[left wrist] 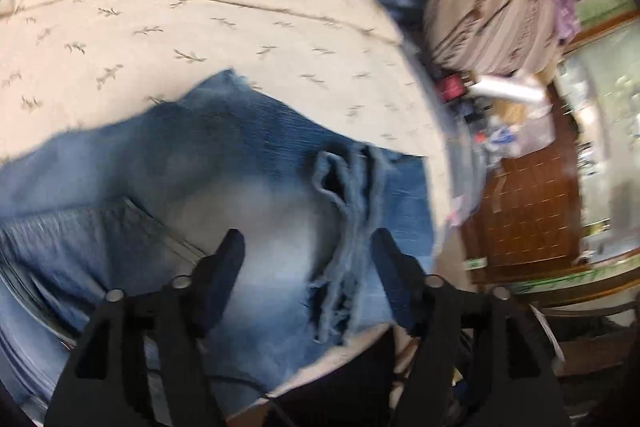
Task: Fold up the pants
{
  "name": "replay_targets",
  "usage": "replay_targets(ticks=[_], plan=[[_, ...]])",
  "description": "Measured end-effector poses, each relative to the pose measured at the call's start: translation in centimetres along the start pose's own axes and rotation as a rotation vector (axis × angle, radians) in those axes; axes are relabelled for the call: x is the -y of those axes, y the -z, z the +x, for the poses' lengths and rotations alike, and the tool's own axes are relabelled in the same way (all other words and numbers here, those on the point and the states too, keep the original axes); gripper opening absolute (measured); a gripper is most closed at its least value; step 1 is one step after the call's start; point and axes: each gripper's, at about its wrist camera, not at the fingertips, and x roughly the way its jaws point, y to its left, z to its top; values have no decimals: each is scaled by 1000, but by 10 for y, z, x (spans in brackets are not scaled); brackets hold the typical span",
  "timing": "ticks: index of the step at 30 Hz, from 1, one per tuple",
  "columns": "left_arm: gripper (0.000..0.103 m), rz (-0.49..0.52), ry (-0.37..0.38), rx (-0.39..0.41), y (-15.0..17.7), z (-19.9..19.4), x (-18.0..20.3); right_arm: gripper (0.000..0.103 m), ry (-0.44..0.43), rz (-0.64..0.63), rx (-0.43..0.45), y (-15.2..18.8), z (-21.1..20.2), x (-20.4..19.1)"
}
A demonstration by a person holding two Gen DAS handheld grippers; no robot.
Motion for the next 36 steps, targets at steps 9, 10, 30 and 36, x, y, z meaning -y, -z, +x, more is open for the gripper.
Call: replay_targets(ticks=[9, 10, 30, 36], plan=[[76, -28, 26, -126, 25, 58, 17, 69, -149, 458, -20, 15, 16, 81], [68, -32, 24, -135, 28, 61, 20, 66, -154, 488, -21, 15, 21, 83], [26, -134, -28, -36, 64, 5, -29, 33, -220, 321, -343, 19, 74, 32], [65, -130, 28, 75, 43, -22, -27, 65, -212, 185, -21, -50, -15, 41]])
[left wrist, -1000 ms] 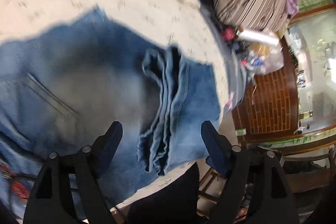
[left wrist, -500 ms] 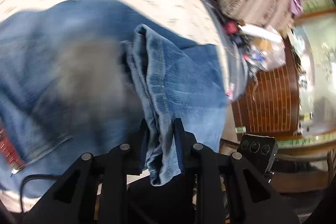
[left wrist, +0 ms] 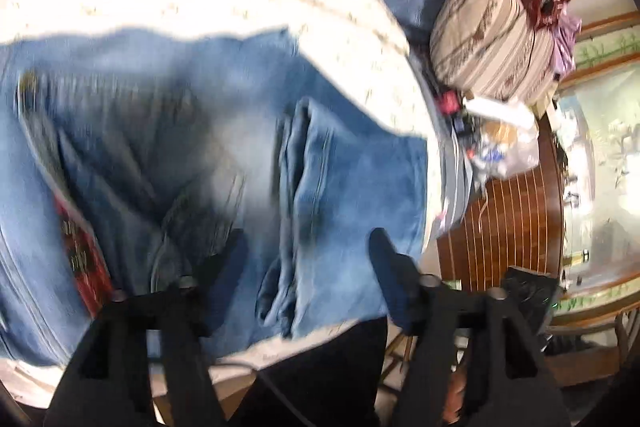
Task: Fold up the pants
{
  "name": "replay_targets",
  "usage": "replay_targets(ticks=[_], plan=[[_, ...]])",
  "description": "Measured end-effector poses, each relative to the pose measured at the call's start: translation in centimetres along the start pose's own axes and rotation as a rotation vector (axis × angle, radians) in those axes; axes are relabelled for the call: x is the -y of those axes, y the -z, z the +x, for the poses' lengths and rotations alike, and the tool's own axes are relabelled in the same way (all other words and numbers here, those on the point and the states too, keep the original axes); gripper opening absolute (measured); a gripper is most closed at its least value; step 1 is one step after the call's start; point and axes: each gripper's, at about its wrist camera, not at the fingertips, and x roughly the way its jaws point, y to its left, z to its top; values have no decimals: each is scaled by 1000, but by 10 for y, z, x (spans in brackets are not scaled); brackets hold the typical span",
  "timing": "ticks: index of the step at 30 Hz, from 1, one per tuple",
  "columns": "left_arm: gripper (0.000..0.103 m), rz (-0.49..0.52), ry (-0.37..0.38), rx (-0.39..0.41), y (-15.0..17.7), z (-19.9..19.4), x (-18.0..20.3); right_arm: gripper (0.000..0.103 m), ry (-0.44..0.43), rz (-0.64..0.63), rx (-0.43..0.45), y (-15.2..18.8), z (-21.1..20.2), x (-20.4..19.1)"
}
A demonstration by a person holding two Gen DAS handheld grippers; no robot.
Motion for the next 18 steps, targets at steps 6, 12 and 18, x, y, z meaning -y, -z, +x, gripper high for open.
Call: replay_targets(ticks=[6, 12, 18], plan=[[65, -57, -47, -67, -30, 39, 1, 65, 222, 24, 61, -70, 24, 45], [16, -7, -14, -80, -32, 51, 31, 16, 228, -221, 10, -89, 75, 6], [22, 77, -313, 5, -28, 75, 23, 22, 593, -537, -74, -69, 126, 19]])
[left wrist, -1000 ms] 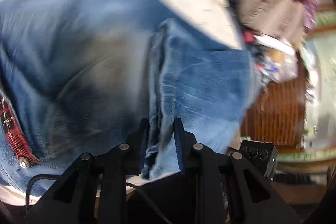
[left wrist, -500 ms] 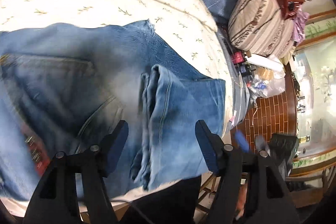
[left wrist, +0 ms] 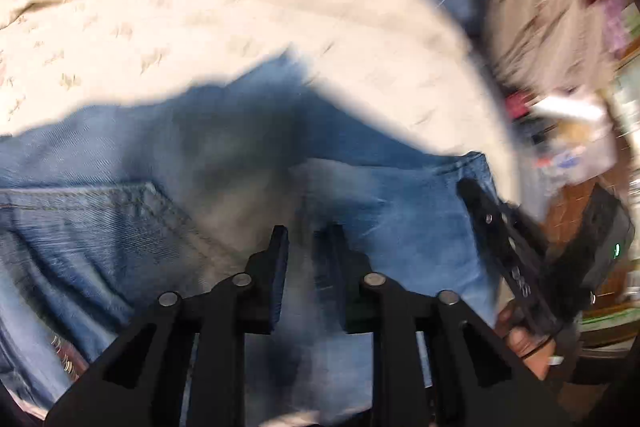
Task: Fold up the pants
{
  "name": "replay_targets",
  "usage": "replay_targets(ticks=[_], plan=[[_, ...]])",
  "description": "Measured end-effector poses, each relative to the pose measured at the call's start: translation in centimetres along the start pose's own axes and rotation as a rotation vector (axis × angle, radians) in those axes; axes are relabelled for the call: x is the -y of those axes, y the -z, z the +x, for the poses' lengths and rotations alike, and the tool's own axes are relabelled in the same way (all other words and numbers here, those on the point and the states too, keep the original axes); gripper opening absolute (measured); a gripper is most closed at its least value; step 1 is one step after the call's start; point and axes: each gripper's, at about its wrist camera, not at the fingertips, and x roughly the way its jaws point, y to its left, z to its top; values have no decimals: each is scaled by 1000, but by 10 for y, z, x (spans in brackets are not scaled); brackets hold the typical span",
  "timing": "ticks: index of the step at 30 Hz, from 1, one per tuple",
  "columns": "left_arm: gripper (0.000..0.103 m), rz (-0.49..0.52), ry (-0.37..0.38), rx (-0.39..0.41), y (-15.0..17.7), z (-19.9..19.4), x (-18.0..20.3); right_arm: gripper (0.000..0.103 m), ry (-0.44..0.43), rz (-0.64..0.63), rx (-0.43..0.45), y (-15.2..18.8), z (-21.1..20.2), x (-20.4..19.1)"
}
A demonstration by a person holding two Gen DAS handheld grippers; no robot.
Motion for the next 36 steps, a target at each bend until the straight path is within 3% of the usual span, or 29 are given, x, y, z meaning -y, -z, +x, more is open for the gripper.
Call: replay_targets(ticks=[1, 4, 6, 9, 11, 12, 13, 15, 16, 17, 20, 22, 24, 25, 29, 32, 33, 34, 35, 36], plan=[[22, 1, 6, 15, 2, 2, -3, 22, -37, 31, 49, 2, -5, 7], [22, 14, 18, 5, 4, -9, -4, 33, -99, 152, 40, -3, -24, 23], [22, -12, 74, -24, 7, -19, -17, 34, -160, 229, 78, 0, -46, 37], [22, -47, 182, -8, 15, -41, -20, 34, -330, 284, 157, 16, -83, 45], [31, -18, 229, -1, 23, -48, -11, 34, -387, 273, 170, 22, -85, 35], [43, -1, 241, 0, 28, -48, -8, 34, -403, 270, 161, 30, -86, 34], [52, 24, 243, -4, 35, -43, -2, 34, -406, 268, 128, 42, -80, 30], [52, 46, 183, -38, 44, -23, 4, 32, -358, 255, 29, 57, -55, 25], [49, 41, 141, -93, 49, -1, 3, 32, -312, 245, -33, 66, -41, 24], [49, 46, 132, -94, 51, 8, 3, 30, -289, 236, -38, 73, -35, 24], [49, 93, 114, -65, 55, -9, 9, 33, -301, 256, -1, 66, -56, 24], [49, 116, 125, -38, 57, -22, 9, 37, -364, 279, 90, 62, -78, 28], [49, 126, 101, 8, 54, -34, 9, 54, -382, 305, 122, 58, -89, 32], [50, 124, 98, 19, 49, -36, 9, 56, -373, 312, 133, 56, -90, 35], [60, 19, 121, 20, 12, -23, 4, 56, -321, 382, 124, 29, -66, 53], [60, -81, 174, -39, -6, -7, -2, 56, -282, 423, 83, 10, -33, 60], [60, -106, 196, -58, -9, -3, -2, 52, -280, 423, 56, 6, -25, 60], [60, -109, 184, -56, -10, -3, 0, 40, -294, 412, 36, 2, -17, 56], [60, -94, 172, -46, -9, -4, 4, 20, -300, 375, 49, -3, -17, 50], [59, -60, 141, -21, -9, -5, 10, 20, -276, 297, 96, -6, -25, 39]])
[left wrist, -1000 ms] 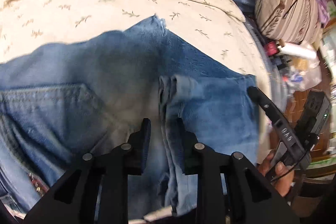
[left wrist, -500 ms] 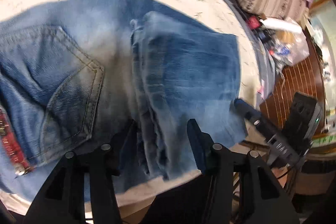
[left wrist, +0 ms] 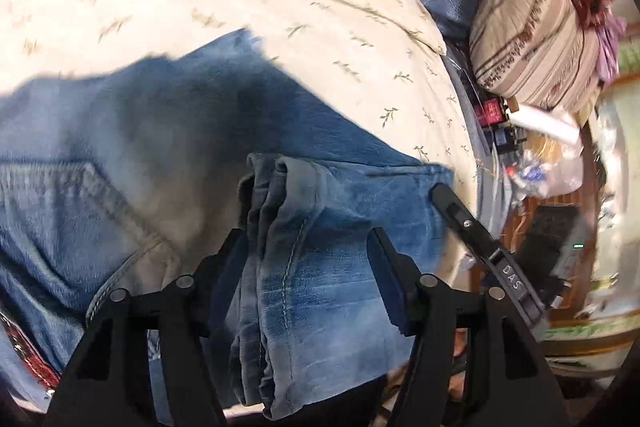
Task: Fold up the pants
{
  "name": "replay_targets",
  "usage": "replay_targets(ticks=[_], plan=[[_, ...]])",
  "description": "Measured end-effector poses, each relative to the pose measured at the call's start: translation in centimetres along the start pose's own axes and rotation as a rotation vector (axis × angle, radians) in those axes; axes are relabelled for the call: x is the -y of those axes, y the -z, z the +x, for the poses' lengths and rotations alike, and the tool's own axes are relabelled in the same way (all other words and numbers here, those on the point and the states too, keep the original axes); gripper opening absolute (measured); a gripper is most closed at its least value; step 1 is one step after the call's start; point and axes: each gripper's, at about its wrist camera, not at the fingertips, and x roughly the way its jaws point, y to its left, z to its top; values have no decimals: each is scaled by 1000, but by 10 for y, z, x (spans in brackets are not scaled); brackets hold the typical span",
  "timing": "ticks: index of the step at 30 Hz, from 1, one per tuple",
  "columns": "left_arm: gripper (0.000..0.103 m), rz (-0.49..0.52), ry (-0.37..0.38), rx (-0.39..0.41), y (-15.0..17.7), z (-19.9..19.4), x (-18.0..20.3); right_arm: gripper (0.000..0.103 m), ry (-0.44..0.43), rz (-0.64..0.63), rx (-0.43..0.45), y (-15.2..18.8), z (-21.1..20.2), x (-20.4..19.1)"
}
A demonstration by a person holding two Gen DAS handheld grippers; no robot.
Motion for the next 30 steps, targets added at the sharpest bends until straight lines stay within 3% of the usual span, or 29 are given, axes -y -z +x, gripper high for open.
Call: replay_targets(ticks=[2, 4, 5, 7, 8, 10, 14, 15, 17, 18, 20, 22, 23, 24, 27, 29, 30], plan=[[52, 47, -97, 23, 1, 9, 3, 20, 78, -115, 22, 5, 4, -11], [47, 53, -141, 17, -3, 21, 0, 24, 193, -168, -47, 11, 27, -1], [47, 58, -155, 41, -4, 18, 2, 23, 163, -152, -26, 12, 26, 5], [46, 69, -180, 16, -7, 17, 6, 27, 131, -89, -36, 8, 19, 9], [45, 59, -163, 2, -7, 14, 3, 32, 102, -51, -26, 6, 9, 9], [45, 18, -77, -30, 0, 3, -10, 32, 8, -27, -19, 11, -11, 5], [48, 13, 16, -61, 36, -17, -29, 54, -15, -3, -51, 35, -33, 5], [55, 22, 38, -79, 45, -17, -28, 56, -3, 18, -67, 41, -31, 7], [61, 36, 71, -120, 60, -8, -21, 56, 6, 43, -116, 54, -23, 10], [60, 30, 74, -141, 63, -5, -19, 47, 28, 51, -135, 59, -20, 10], [55, 52, 59, -132, 70, -5, -14, 19, 14, -7, -91, 65, -30, -3], [45, 109, -53, -81, 77, -4, -7, 22, 99, -121, -63, 74, -34, -18], [44, 154, -113, -61, 79, 0, -3, 32, 197, -175, -91, 80, -28, -21], [43, 168, -130, -55, 80, -1, -1, 37, 228, -177, -111, 83, -27, -20], [42, 131, -59, -71, 85, -17, 2, 37, 119, -85, -56, 88, -54, -20], [43, 153, -17, -36, 94, -33, 5, 38, 10, -57, 20, 96, -75, -26], [50, 174, -22, -10, 100, -37, 6, 39, -22, -55, 34, 100, -78, -28]])
